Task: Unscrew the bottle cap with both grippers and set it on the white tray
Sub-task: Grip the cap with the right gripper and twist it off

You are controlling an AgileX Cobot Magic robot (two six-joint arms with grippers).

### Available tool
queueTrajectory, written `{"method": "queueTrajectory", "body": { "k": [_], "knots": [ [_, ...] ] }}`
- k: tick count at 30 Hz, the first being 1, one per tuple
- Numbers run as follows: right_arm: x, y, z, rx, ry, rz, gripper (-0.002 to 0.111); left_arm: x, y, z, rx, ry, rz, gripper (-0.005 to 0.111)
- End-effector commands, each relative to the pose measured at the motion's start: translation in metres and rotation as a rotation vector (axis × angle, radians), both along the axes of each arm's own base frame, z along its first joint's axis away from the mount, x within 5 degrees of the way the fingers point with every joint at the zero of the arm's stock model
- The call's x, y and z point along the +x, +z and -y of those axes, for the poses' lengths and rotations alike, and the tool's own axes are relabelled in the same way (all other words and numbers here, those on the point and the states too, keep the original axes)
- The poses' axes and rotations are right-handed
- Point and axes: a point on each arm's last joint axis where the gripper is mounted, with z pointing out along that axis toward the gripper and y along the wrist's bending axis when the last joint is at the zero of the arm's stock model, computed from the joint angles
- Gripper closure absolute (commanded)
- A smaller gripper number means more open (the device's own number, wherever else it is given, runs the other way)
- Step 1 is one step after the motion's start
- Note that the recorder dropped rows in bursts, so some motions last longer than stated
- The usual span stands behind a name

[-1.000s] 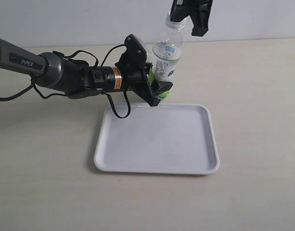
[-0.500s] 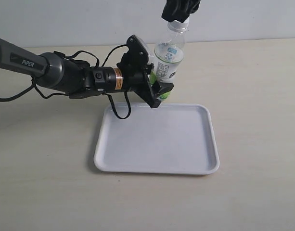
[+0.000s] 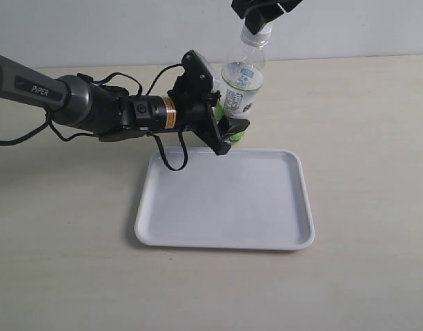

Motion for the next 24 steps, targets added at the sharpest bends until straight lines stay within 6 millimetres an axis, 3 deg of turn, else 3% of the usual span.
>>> {"method": "queueTrajectory", "body": {
  "k": [1, 10, 16, 24],
  "knots": [
    [0.0041, -0.0094, -0.0038, 0.024, -0.006, -0.023, 0.046, -0.0009, 0.0089, 0.0021, -0.022, -0.007, 0.013, 0.107],
    [0.0091, -0.0120, -0.0061, 0.037, 0.005, 0.008, 0.047, -0.0009, 0.0089, 0.0021, -0.022, -0.007, 0.013, 0.107],
    [0.0081, -0.0121, -0.0090, 0.054, 0.038, 0.000, 0.063, -0.0009, 0.0089, 0.0021, -0.022, -0.007, 0.013, 0.107],
    [0.0082, -0.0121, -0.0087, 0.051, 0.038, 0.001, 0.059, -0.0009, 0.0089, 0.0021, -0.020, -0.009, 0.017, 0.107]
  ]
}}
